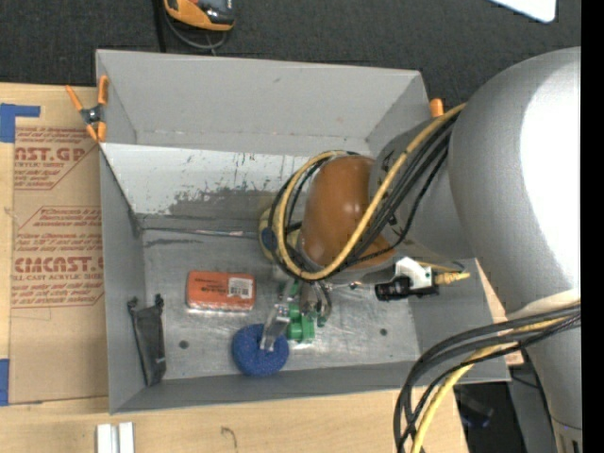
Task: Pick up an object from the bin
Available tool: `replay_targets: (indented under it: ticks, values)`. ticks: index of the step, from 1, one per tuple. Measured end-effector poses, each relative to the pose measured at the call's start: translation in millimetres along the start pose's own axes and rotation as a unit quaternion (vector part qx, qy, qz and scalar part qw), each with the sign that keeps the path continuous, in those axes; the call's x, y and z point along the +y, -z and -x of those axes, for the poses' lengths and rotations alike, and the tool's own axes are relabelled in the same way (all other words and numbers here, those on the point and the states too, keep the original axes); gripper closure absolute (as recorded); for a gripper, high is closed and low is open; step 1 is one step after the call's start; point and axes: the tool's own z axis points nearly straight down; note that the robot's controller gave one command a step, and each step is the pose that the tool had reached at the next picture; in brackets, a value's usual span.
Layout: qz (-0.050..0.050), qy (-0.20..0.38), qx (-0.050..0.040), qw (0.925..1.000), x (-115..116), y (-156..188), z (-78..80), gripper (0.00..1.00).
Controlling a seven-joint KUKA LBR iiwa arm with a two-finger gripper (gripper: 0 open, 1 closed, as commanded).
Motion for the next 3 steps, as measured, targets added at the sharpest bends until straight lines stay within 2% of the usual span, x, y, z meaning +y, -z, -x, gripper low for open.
replay_targets:
  ticks: [1, 2, 3]
  values:
    - [0.001, 0.193, 0.0080, 0.9811, -3, 1, -26.8, 1.00]
    - [0.001, 0.193, 0.0080, 0.9811, -3, 1, -26.8, 1.00]
    - [-0.002, 0.193, 0.0069, 0.9812, 13, 127, -34.9, 1.00]
